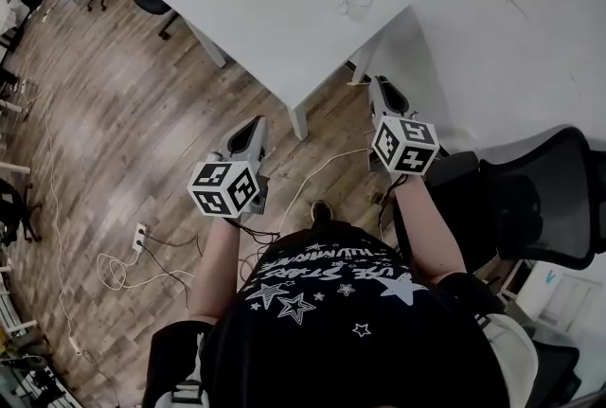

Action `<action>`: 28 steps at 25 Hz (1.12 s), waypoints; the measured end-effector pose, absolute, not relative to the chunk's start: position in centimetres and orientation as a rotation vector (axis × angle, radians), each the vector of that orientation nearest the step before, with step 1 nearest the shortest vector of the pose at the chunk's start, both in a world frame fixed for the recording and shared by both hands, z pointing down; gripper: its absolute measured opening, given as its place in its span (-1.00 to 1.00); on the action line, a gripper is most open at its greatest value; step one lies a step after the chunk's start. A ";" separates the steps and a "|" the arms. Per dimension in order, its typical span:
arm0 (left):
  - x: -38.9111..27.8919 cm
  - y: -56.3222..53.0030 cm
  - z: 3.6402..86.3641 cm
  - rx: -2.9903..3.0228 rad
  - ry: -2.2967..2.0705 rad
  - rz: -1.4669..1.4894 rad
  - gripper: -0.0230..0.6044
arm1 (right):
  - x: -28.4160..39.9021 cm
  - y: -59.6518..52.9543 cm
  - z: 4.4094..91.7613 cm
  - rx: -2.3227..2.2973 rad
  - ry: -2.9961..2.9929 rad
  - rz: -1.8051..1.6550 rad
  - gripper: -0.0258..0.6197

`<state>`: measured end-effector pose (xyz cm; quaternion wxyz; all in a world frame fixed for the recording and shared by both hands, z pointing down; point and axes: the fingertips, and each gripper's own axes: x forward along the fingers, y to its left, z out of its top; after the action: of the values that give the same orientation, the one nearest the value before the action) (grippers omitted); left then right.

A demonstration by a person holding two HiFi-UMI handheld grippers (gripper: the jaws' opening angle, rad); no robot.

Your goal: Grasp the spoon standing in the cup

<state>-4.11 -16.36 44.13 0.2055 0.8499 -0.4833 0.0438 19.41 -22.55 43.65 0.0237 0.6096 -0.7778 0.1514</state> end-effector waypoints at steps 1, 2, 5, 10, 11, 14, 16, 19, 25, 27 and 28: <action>-4.5 -15.9 44.1 2.371 -1.343 0.126 -0.91 | 19.0 -22.1 43.5 1.891 -2.407 0.468 -0.77; -4.9 -15.4 44.0 2.373 -1.339 0.130 -0.91 | 18.6 -21.6 43.4 1.893 -2.406 0.467 -0.77; -5.8 -14.1 44.0 2.381 -1.327 0.133 -0.91 | 17.6 -20.0 43.3 1.900 -2.401 0.466 -0.78; -6.7 -11.8 43.7 2.399 -1.306 0.134 -0.91 | 16.4 -17.2 43.4 1.909 -2.390 0.468 -0.78; -6.9 -11.4 43.6 2.403 -1.303 0.131 -0.91 | 16.2 -16.6 43.3 1.911 -2.388 0.464 -0.78; -7.3 -10.1 43.3 2.415 -1.294 0.119 -0.91 | 15.8 -15.0 42.9 1.930 -2.387 0.455 -0.78; -7.3 -9.2 43.2 2.424 -1.284 0.116 -0.91 | 15.7 -14.0 42.8 1.940 -2.386 0.453 -0.78; -7.2 -7.8 43.2 2.435 -1.272 0.114 -0.91 | 15.8 -12.4 42.8 1.950 -2.380 0.449 -0.78; -8.1 -4.9 43.0 2.440 -1.274 0.095 -0.91 | 15.2 -9.2 42.7 1.958 -2.375 0.442 -0.78; -8.4 -3.7 43.0 2.439 -1.276 0.090 -0.91 | 14.9 -8.0 42.7 1.956 -2.377 0.440 -0.77; -8.5 -3.1 43.1 2.438 -1.276 0.088 -0.91 | 14.7 -7.5 42.7 1.954 -2.379 0.440 -0.77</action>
<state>-8.53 -3.06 43.06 0.1930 0.8688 -0.4548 0.0315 14.68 -7.45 42.70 0.0157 0.6282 -0.7649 0.1415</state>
